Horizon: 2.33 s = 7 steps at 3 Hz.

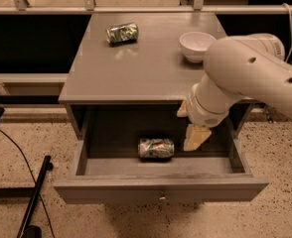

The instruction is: Pick 7up can from top drawer and place on counter

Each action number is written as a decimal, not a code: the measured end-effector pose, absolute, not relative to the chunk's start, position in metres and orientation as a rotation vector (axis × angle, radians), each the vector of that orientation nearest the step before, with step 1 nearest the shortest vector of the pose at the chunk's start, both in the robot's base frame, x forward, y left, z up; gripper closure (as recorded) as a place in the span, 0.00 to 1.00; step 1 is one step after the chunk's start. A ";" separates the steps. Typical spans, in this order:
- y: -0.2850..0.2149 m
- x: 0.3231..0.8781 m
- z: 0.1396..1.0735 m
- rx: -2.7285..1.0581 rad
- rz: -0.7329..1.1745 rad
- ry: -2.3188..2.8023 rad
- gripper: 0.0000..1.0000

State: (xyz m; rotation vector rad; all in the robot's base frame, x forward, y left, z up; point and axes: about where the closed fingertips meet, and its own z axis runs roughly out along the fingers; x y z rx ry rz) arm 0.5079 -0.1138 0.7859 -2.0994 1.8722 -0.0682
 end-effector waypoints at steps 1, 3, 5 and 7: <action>-0.101 0.521 0.757 -2.125 -0.097 1.808 0.20; -0.083 0.545 0.719 -2.088 -0.131 1.721 0.34; -0.070 0.556 0.691 -2.079 -0.153 1.680 0.40; -0.068 0.554 0.663 -2.090 -0.103 1.715 0.39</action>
Offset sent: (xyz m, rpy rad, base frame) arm 0.0517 0.0334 -0.0832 0.0473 -0.1353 0.0711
